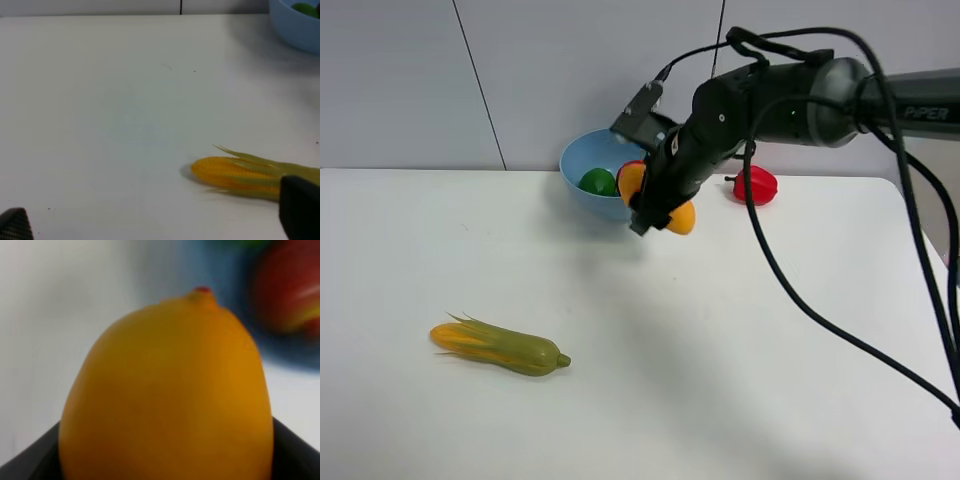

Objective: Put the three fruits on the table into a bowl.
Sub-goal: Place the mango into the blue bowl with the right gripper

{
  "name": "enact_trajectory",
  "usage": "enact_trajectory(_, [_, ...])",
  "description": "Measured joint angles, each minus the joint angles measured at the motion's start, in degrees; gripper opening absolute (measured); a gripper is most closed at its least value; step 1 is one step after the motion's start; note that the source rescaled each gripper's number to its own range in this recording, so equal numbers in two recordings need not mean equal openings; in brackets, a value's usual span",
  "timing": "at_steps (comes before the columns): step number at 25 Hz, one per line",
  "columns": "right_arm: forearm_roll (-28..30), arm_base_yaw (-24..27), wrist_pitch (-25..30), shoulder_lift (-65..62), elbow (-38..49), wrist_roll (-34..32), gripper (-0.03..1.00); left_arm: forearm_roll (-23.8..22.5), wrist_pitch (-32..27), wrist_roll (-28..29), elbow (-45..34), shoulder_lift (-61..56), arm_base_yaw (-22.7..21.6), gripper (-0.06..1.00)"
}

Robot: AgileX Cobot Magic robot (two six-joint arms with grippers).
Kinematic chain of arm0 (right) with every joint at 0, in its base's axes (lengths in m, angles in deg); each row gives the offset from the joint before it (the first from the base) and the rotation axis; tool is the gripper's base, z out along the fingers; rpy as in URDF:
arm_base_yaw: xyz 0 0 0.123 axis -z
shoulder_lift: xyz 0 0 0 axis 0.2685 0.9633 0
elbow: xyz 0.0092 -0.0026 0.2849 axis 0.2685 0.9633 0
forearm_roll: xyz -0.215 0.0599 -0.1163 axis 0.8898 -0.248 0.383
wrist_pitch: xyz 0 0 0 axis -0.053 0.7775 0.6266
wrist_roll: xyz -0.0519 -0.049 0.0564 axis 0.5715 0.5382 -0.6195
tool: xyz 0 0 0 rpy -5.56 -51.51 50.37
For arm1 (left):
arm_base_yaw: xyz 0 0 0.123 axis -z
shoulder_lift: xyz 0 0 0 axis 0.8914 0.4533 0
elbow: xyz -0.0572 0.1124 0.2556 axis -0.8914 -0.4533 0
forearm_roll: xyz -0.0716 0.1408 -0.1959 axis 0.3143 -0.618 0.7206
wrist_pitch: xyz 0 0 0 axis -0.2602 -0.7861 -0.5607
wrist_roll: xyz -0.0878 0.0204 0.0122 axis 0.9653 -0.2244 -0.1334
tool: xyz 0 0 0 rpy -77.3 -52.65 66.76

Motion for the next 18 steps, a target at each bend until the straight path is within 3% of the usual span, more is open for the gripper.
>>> enact_trajectory(4, [0.9,0.8,-12.8,0.2,0.0,-14.7,0.06,0.0,0.0,0.0,0.0,0.0,0.0,0.99])
enact_trajectory(7, [1.3,2.6,-20.0,1.5,-0.6,-21.7,0.06,0.0,0.0,0.0,0.0,0.0,0.0,0.99])
enact_trajectory(11, [1.8,4.7,-18.2,6.4,-7.3,-24.0,0.06,0.0,0.0,0.0,0.0,0.0,0.0,0.99])
enact_trajectory(18, [2.3,5.7,-8.8,17.2,-23.8,-21.4,0.06,0.0,0.0,0.0,0.0,0.0,0.0,0.99])
